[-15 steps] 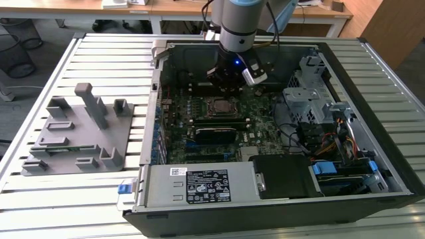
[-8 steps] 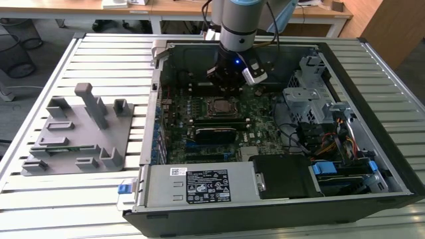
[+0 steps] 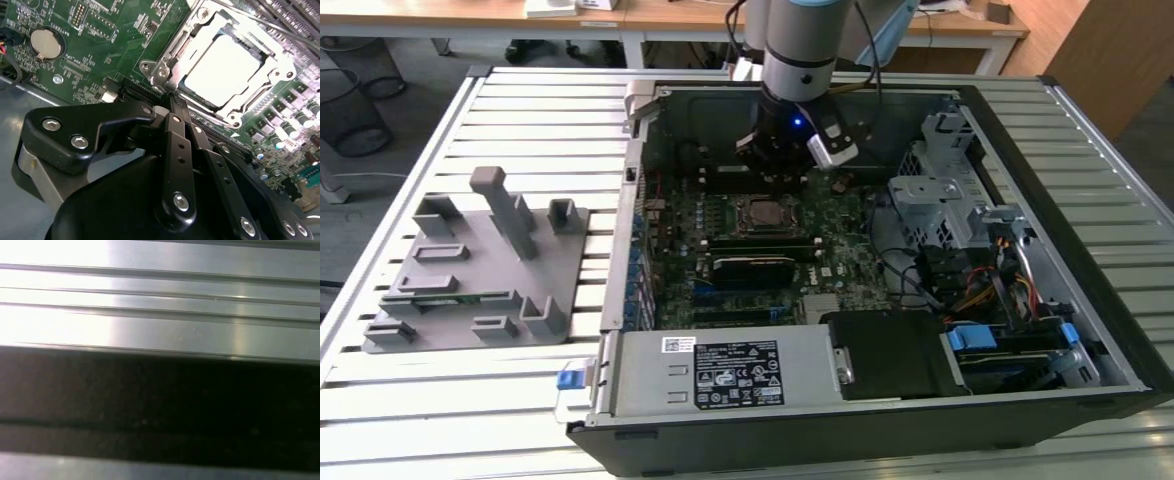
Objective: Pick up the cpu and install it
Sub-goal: 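Install the first cpu locking lever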
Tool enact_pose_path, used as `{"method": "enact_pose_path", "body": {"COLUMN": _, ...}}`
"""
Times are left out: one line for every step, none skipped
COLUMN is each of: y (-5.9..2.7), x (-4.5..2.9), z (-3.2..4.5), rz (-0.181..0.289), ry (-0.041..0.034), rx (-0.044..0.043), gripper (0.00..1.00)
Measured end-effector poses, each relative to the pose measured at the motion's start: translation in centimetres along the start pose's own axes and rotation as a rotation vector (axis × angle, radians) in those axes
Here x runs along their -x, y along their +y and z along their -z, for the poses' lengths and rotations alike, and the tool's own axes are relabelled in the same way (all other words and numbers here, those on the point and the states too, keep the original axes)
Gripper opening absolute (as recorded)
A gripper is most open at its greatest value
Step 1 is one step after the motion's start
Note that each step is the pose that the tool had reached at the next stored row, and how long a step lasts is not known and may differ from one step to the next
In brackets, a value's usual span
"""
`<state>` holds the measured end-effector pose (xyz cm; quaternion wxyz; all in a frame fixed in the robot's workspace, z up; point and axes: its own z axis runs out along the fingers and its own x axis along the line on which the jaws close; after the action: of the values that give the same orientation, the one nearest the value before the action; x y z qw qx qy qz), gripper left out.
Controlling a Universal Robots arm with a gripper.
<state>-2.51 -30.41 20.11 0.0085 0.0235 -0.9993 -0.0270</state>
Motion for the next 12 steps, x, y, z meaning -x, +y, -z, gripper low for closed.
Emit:
{"method": "enact_pose_path", "body": {"y": 0.00, "x": 0.00, "z": 0.01, "rz": 0.000, "ry": 0.0003, "rx": -0.0063, "gripper": 0.11}}
{"method": "enact_pose_path", "body": {"y": -0.01, "x": 0.00, "z": 0.03, "rz": 0.000, "ry": 0.0004, "rx": -0.0098, "gripper": 0.11}}
{"method": "enact_pose_path", "body": {"y": -0.02, "x": -0.01, "z": 0.07, "rz": 0.000, "ry": 0.0007, "rx": -0.0106, "gripper": 0.11}}
{"method": "enact_pose_path", "body": {"y": -0.02, "x": -0.01, "z": 0.10, "rz": 0.000, "ry": 0.0007, "rx": -0.0105, "gripper": 0.11}}
{"method": "enact_pose_path", "body": {"y": -0.03, "x": 0.00, "z": 0.14, "rz": 0.000, "ry": 0.0005, "rx": -0.0104, "gripper": 0.11}}
{"method": "enact_pose_path", "body": {"y": -0.03, "x": -0.01, "z": 0.19, "rz": 0.000, "ry": 0.0005, "rx": -0.0104, "gripper": 0.11}}
{"method": "enact_pose_path", "body": {"y": -0.04, "x": -0.01, "z": 0.26, "rz": 0.000, "ry": 0.0005, "rx": -0.0104, "gripper": 0.11}}
{"method": "enact_pose_path", "body": {"y": -0.05, "x": -0.01, "z": 0.32, "rz": 0.000, "ry": 0.0005, "rx": -0.0103, "gripper": 0.11}}
{"method": "enact_pose_path", "body": {"y": -0.07, "x": -0.01, "z": 0.38, "rz": 0.000, "ry": 0.0006, "rx": -0.0104, "gripper": 0.11}}
{"method": "enact_pose_path", "body": {"y": -0.09, "x": -0.01, "z": 0.41, "rz": 0.000, "ry": 0.0007, "rx": -0.0102, "gripper": 0.11}}
{"method": "enact_pose_path", "body": {"y": -0.10, "x": -0.01, "z": 0.42, "rz": 0.000, "ry": 0.0007, "rx": -0.0102, "gripper": 0.11}}
{"method": "enact_pose_path", "body": {"y": -0.12, "x": -0.01, "z": 0.44, "rz": 0.000, "ry": 0.0009, "rx": -0.0102, "gripper": 0.11}}
